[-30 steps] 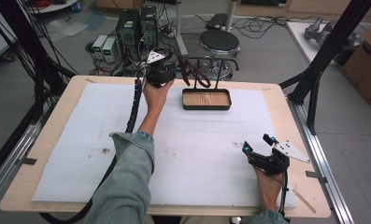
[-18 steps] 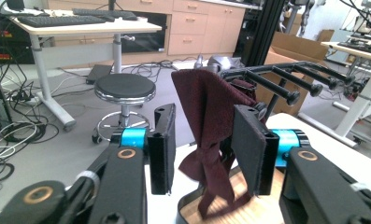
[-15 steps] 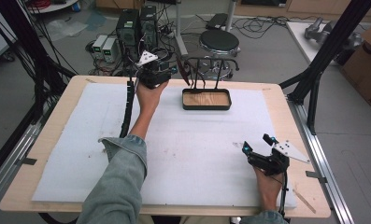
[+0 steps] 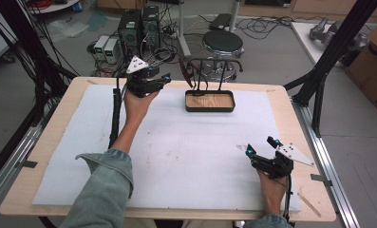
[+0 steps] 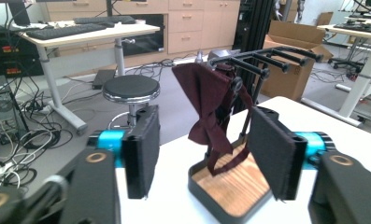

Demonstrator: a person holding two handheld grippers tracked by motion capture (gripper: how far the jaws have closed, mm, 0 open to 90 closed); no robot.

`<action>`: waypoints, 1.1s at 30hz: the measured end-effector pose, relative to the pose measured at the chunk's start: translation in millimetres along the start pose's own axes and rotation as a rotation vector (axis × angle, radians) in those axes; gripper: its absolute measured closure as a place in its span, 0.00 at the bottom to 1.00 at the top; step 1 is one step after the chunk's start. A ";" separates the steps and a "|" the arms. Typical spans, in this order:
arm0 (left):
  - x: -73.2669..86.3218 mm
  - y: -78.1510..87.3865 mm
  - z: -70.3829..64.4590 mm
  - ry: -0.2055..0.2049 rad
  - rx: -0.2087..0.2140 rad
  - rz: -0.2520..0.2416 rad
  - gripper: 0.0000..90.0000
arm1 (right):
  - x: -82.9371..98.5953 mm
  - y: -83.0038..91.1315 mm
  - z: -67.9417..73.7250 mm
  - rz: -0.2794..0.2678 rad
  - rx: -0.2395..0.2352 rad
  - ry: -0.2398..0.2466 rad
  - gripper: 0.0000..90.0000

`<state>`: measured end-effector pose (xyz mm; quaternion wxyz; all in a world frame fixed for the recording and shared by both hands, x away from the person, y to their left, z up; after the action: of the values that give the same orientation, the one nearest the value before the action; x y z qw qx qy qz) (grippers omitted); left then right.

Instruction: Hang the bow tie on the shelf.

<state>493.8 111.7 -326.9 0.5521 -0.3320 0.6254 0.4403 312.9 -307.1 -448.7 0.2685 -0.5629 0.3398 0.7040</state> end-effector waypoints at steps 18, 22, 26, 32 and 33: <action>28.2 78.2 47.5 0.010 -0.027 -0.016 0.35 | 0.3 -0.7 1.5 0.011 0.012 0.017 0.11; 39.3 93.2 56.0 -0.005 -0.047 -0.014 0.34 | 0.4 -1.0 2.1 0.016 0.013 0.018 0.11; 48.7 105.6 63.4 0.000 -0.062 -0.001 0.31 | 0.4 -1.1 2.0 0.018 0.016 0.023 0.11; 63.2 123.1 66.8 -0.018 -0.074 0.004 0.28 | 0.5 -1.3 2.9 0.023 0.019 0.024 0.11; 65.9 126.0 67.0 -0.029 -0.079 0.008 0.27 | 0.6 -1.3 3.1 0.024 0.019 0.023 0.11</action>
<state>395.7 227.2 -368.6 0.5456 -0.3445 0.6011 0.4716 311.9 -303.9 -449.1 0.2615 -0.5640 0.3564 0.6975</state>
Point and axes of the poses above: each handheld gripper's, and its own axes: y roughly backward along the jaws, x roughly out of its underside, z roughly to its left, the point moved 3 cm from there along -y, roughly forward along the jaws, and after that the axes turned 15 degrees about -x, right-handed, at the moved point
